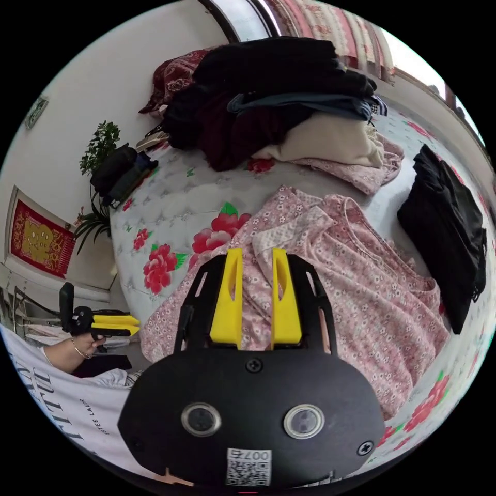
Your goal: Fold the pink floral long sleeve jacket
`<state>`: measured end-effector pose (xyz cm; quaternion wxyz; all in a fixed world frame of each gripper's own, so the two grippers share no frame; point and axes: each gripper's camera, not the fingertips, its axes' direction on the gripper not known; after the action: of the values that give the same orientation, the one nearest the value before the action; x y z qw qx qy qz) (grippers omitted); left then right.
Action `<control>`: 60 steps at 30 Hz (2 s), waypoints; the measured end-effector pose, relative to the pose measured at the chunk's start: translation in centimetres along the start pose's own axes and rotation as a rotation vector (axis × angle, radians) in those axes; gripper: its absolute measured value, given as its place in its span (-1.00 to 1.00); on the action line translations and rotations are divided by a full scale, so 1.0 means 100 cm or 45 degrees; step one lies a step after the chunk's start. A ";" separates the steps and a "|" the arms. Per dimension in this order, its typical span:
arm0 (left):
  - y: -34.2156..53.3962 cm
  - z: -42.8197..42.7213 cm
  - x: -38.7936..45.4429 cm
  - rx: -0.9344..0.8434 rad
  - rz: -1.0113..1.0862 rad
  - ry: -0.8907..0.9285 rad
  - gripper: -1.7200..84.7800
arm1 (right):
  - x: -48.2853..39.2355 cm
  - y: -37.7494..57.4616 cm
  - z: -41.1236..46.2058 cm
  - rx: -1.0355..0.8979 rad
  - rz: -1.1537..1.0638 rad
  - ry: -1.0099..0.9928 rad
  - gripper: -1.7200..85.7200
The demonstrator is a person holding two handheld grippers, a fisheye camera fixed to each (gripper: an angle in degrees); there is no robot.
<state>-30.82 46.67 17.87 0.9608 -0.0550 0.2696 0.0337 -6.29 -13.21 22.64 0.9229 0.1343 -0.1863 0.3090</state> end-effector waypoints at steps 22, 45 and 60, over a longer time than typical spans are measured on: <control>0.074 -0.033 -0.050 -0.074 -0.018 0.045 -0.76 | -0.026 0.010 0.006 0.016 0.069 -0.063 -0.78; 0.074 0.029 0.019 -0.549 0.386 -0.031 -0.98 | 0.169 0.391 -0.114 -0.434 0.742 -0.198 -0.86; -0.128 -0.109 -0.011 -0.129 0.322 0.734 -0.97 | 0.285 0.318 -0.338 0.351 0.535 -0.892 -0.96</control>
<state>-36.15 32.57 10.37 0.8291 -0.0761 0.5335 0.1491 3.88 38.52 8.83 0.6943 0.3125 -0.4688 0.4478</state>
